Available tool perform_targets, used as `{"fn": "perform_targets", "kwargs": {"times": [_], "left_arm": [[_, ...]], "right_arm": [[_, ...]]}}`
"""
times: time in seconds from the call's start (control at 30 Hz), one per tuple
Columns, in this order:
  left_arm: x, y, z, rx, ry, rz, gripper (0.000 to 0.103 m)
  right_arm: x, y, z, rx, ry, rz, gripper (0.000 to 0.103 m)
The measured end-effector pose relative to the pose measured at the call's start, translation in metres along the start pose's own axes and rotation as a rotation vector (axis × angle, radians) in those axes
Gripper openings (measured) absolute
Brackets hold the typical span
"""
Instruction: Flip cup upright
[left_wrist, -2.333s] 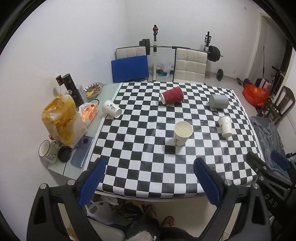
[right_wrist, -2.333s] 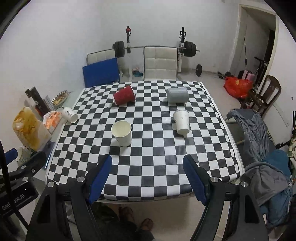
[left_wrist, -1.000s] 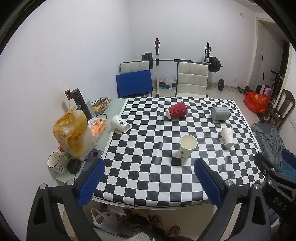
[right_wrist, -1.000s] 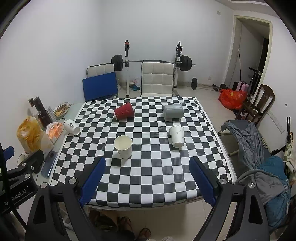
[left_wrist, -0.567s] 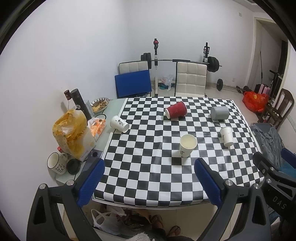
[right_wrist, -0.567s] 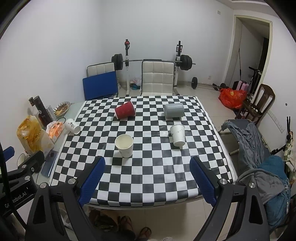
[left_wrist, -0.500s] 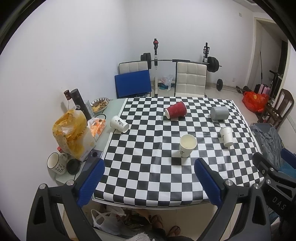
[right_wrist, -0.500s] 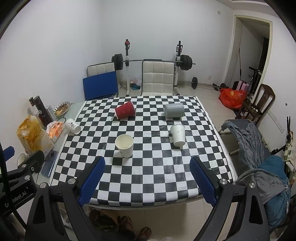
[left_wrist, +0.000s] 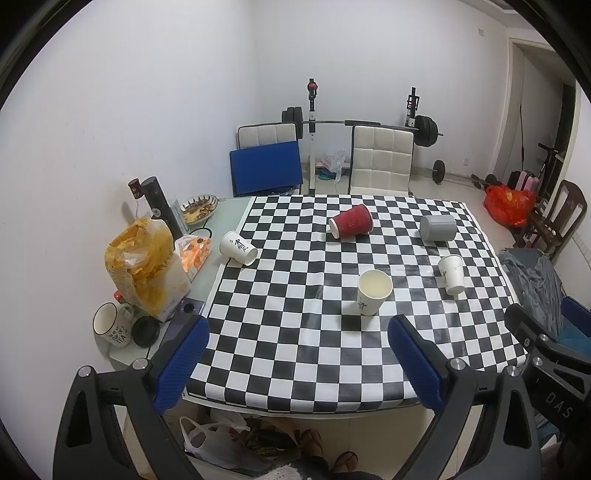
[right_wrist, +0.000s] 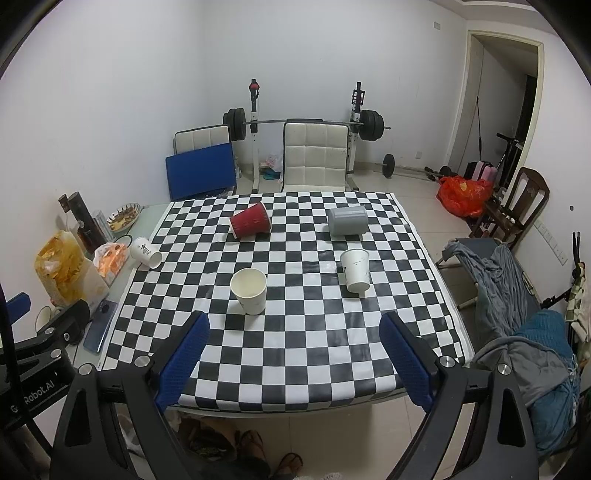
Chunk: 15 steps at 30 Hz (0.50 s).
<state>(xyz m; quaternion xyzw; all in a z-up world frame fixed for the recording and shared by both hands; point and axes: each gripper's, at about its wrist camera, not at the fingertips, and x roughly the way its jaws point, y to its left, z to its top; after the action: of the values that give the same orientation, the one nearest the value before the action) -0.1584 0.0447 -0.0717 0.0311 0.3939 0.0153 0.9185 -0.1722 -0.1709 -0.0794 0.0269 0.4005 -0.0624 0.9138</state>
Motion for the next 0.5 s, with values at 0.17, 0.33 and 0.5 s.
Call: {"fn": "perform_targets", "kwargs": {"times": [0.17, 0.33, 0.5], "left_arm": [[-0.0001, 0.0006, 0.0, -0.003, 0.0, -0.001, 0.099], [0.0002, 0.0007, 0.0003, -0.002, -0.001, -0.003, 0.099], [-0.0003, 0.0002, 0.0001, -0.003, -0.003, -0.001, 0.099]], "right_arm": [[0.0003, 0.0001, -0.0004, 0.001, -0.001, -0.002, 0.095], [-0.0001, 0.0009, 0.0002, 0.002, 0.001, -0.002, 0.095], [0.0005, 0.0, -0.0004, 0.001, 0.001, -0.003, 0.095]]}}
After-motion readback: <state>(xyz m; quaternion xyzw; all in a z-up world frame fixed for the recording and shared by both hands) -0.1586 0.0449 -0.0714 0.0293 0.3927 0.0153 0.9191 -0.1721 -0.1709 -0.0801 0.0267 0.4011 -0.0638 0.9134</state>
